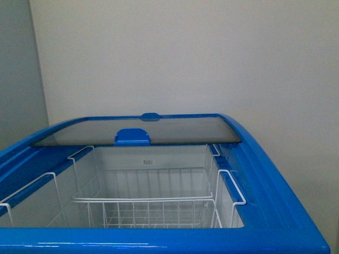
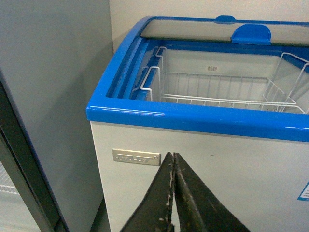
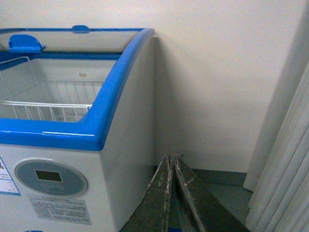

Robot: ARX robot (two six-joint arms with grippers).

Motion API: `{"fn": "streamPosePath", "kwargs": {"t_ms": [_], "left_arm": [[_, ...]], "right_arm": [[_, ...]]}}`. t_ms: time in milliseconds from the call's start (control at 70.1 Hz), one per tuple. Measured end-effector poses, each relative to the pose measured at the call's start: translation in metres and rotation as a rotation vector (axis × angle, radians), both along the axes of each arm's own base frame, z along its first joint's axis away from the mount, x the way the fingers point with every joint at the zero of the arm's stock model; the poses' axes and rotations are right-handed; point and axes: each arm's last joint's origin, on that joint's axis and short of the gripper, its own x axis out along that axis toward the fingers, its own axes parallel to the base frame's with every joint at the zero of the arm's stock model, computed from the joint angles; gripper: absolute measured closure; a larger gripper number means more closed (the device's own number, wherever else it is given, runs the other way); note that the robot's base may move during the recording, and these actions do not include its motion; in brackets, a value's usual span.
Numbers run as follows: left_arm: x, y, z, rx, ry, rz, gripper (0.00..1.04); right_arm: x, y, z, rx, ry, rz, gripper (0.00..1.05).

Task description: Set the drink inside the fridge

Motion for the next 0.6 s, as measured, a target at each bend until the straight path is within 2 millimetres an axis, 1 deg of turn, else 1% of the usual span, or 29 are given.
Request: {"fn": "streamPosePath", "kwargs": {"t_ms": [14, 100, 143, 243, 343, 371, 428, 471, 485, 514, 599], "left_arm": [[0.0, 0.0, 0.0, 0.0, 0.0, 0.0, 0.93], [0.0, 0.0, 0.0, 0.0, 0.0, 0.0, 0.8], [0.0, 0.0, 0.0, 0.0, 0.0, 0.0, 0.72], [0.0, 0.0, 0.0, 0.0, 0.0, 0.0, 0.56], [0.0, 0.0, 0.0, 0.0, 0.0, 0.0, 0.31], [0.0, 0.0, 0.0, 0.0, 0.0, 0.0, 0.27], [0.0, 0.0, 0.0, 0.0, 0.0, 0.0, 0.17], [0.0, 0.0, 0.0, 0.0, 0.0, 0.0, 0.12], [0.0, 0.0, 0.0, 0.0, 0.0, 0.0, 0.08], [0.0, 0.0, 0.0, 0.001, 0.0, 0.0, 0.07], [0.0, 0.0, 0.0, 0.002, 0.0, 0.0, 0.09]], "right_arm": [[0.0, 0.0, 0.0, 0.0, 0.0, 0.0, 0.9], [0.0, 0.0, 0.0, 0.0, 0.0, 0.0, 0.78], [0.0, 0.0, 0.0, 0.0, 0.0, 0.0, 0.69], [0.0, 0.0, 0.0, 0.0, 0.0, 0.0, 0.53], [0.0, 0.0, 0.0, 0.0, 0.0, 0.0, 0.29], [0.0, 0.0, 0.0, 0.0, 0.0, 0.0, 0.26], [0.0, 0.0, 0.0, 0.0, 0.0, 0.001, 0.16], [0.0, 0.0, 0.0, 0.0, 0.0, 0.0, 0.11], [0.0, 0.0, 0.0, 0.0, 0.0, 0.0, 0.08], [0.0, 0.0, 0.0, 0.0, 0.0, 0.0, 0.06], [0.0, 0.0, 0.0, 0.0, 0.0, 0.0, 0.07]]}}
